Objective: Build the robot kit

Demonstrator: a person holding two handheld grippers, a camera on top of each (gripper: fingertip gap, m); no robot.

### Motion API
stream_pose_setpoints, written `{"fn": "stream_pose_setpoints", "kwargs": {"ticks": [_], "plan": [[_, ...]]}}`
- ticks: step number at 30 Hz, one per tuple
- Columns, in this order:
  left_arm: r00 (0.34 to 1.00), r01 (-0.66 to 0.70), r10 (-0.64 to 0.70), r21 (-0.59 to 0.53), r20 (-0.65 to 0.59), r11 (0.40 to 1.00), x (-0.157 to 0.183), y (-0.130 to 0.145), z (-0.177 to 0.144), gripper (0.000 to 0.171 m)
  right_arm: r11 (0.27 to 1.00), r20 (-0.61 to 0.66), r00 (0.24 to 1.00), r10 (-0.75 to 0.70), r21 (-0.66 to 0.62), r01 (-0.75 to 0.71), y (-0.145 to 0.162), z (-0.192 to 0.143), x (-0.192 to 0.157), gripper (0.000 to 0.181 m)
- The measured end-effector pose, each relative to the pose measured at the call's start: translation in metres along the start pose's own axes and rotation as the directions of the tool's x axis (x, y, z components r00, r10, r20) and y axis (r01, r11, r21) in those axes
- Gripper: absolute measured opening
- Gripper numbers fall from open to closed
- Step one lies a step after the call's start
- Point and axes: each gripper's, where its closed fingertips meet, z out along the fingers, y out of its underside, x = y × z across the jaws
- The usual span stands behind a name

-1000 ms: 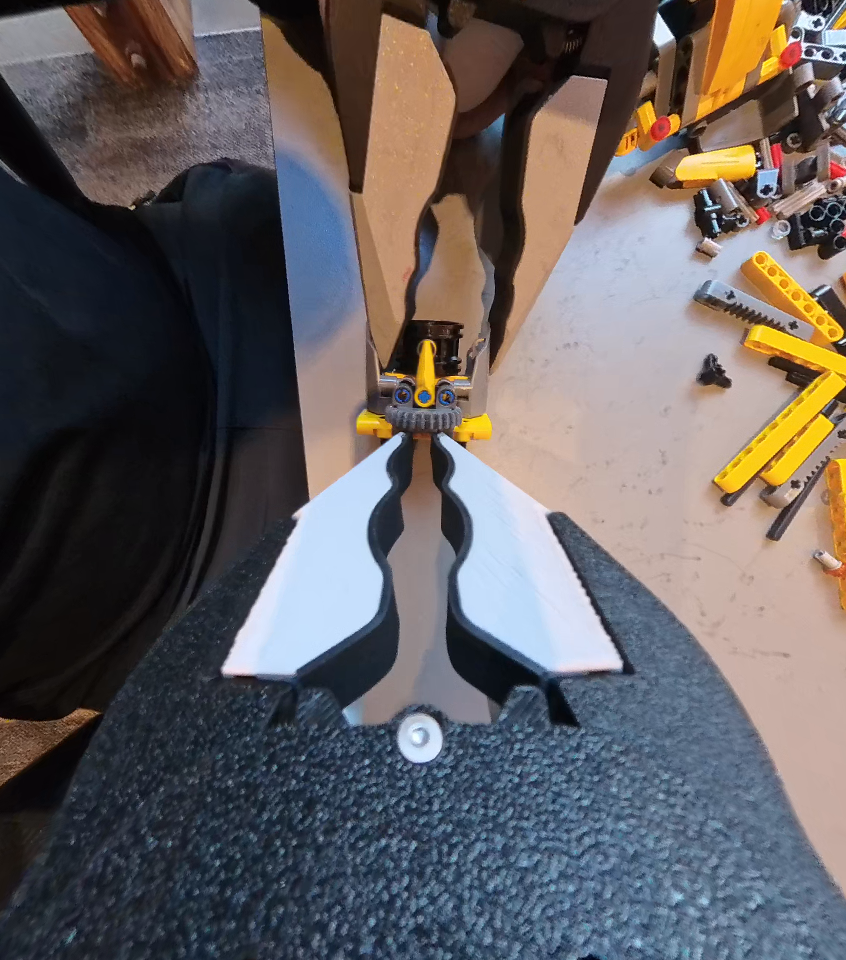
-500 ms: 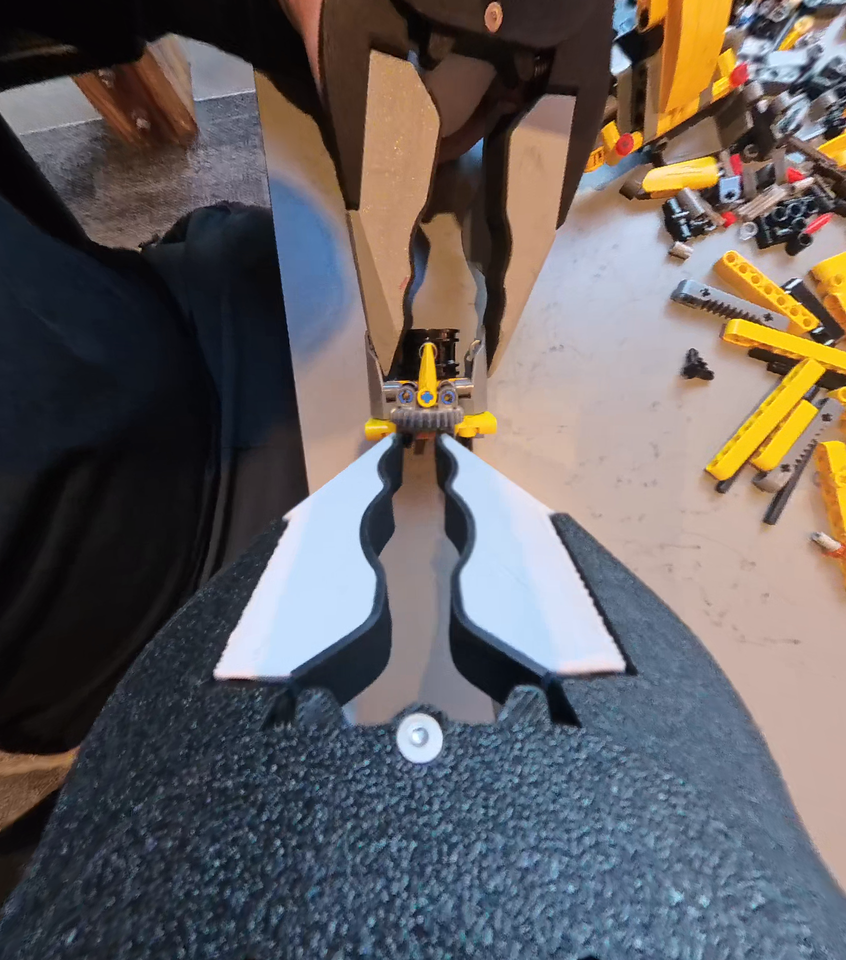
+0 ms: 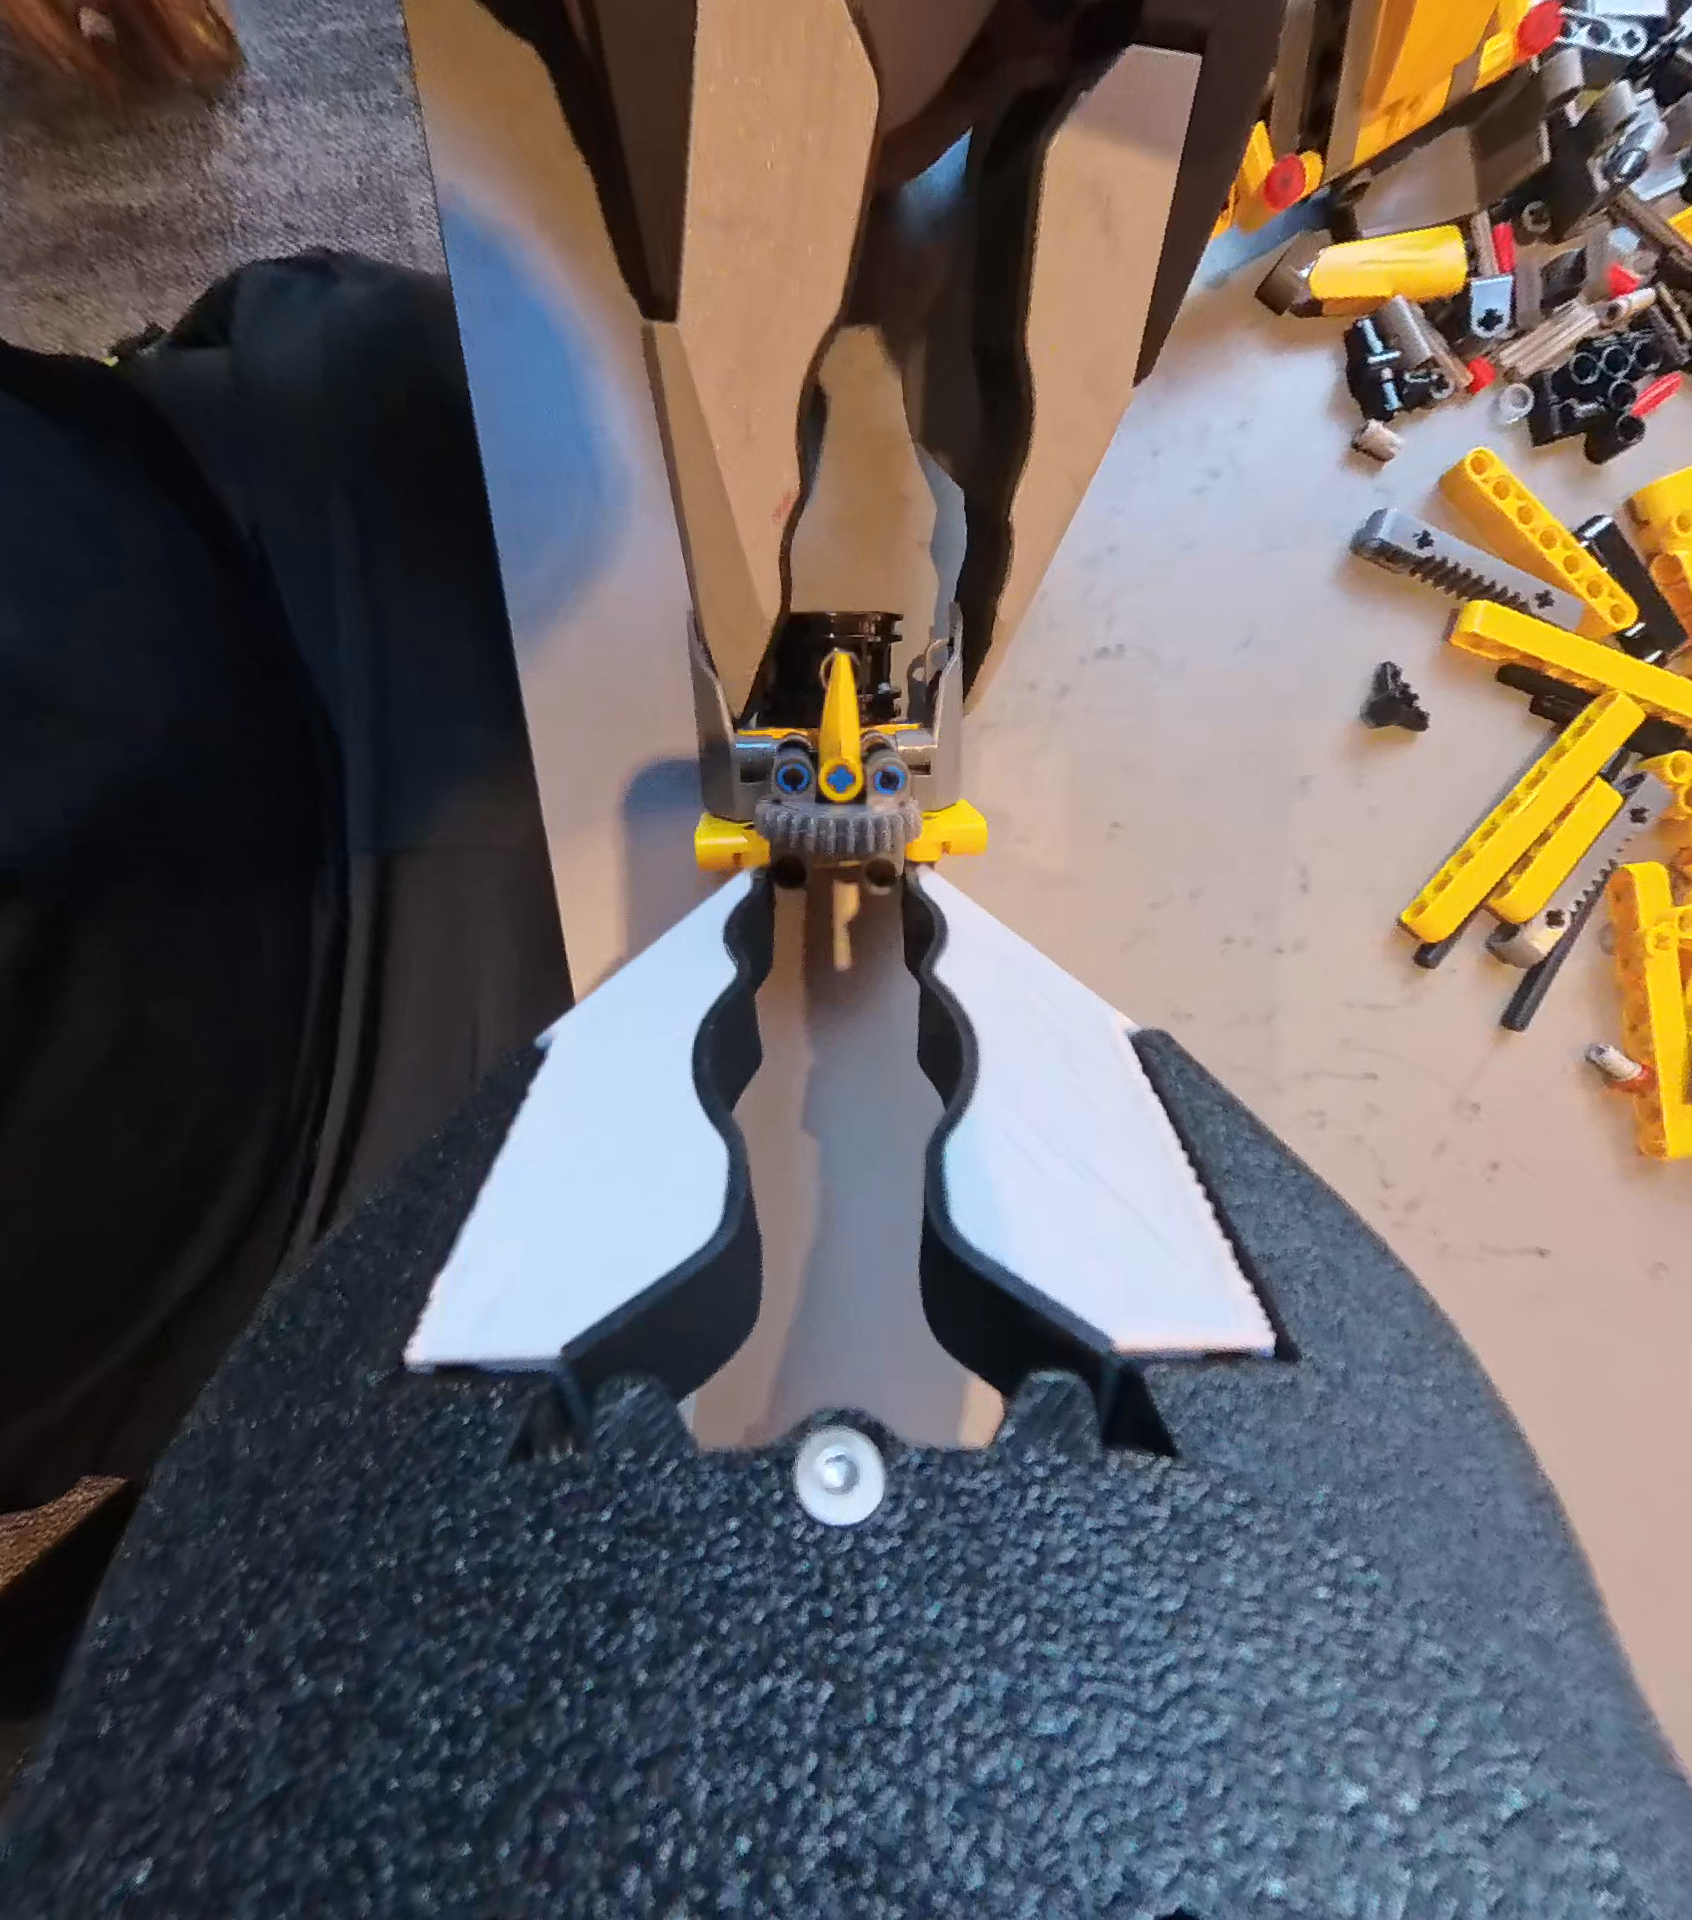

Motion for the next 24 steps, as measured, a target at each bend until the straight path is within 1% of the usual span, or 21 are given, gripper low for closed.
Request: {"fn": "stream_pose_setpoints", "kwargs": {"ticks": [1, 3, 8, 9, 11, 12, 14, 17, 20, 23, 24], "plan": [[1.000, 0.002, -0.002, 0.000, 0.001, 1.000, 0.000, 0.000, 0.000, 0.046, 1.000, 0.001, 1.000, 0.001, 0.003, -0.001, -0.001, -0.002, 0.000, 0.025], [1.000, 0.007, -0.007, 0.006, 0.007, 1.000, -0.002, -0.001, 0.000, 0.046, 0.999, 0.020, 0.999, 0.026, 0.018, -0.027, -0.004, -0.007, 0.000, 0.036], [1.000, 0.003, -0.003, 0.010, 0.009, 1.000, -0.001, -0.002, -0.001, 0.046, 0.997, 0.015, 0.999, 0.045, 0.064, -0.046, -0.014, -0.010, 0.002, 0.047], [1.000, 0.001, -0.002, 0.010, 0.011, 1.000, -0.001, -0.002, -0.002, 0.046, 0.997, 0.006, 0.999, 0.036, 0.073, -0.036, -0.018, -0.011, 0.002, 0.046], [1.000, -0.004, 0.004, 0.012, 0.017, 1.000, -0.001, -0.001, -0.002, 0.046, 0.996, -0.003, 1.000, 0.006, 0.084, -0.006, -0.025, -0.013, 0.001, 0.033], [1.000, -0.004, 0.003, 0.012, 0.021, 1.000, -0.001, -0.001, -0.002, 0.046, 0.997, 0.000, 1.000, -0.002, 0.082, 0.002, -0.027, -0.014, 0.000, 0.030], [1.000, 0.008, -0.008, 0.011, 0.023, 1.000, -0.001, 0.000, -0.001, 0.046, 0.999, 0.006, 1.000, -0.010, 0.051, 0.010, -0.028, -0.012, -0.002, 0.029], [0.999, 0.022, -0.023, 0.011, 0.041, 1.000, -0.001, -0.001, -0.001, 0.047, 0.998, -0.025, 0.999, -0.043, -0.039, 0.042, -0.020, -0.005, 0.002, 0.030], [0.998, 0.027, -0.029, 0.035, 0.064, 0.999, -0.003, -0.001, -0.007, 0.055, 0.997, -0.002, 0.998, -0.055, -0.063, 0.055, -0.021, -0.005, 0.000, 0.028], [0.998, 0.053, -0.054, 0.102, 0.015, 0.993, 0.002, -0.007, -0.017, 0.066, 0.997, 0.013, 0.999, -0.044, -0.064, 0.045, -0.025, -0.009, 0.003, 0.024], [0.999, 0.050, -0.050, 0.119, -0.005, 0.992, 0.006, -0.009, -0.021, 0.073, 0.997, 0.015, 0.999, -0.042, -0.069, 0.043, -0.026, -0.010, 0.005, 0.022]]}}
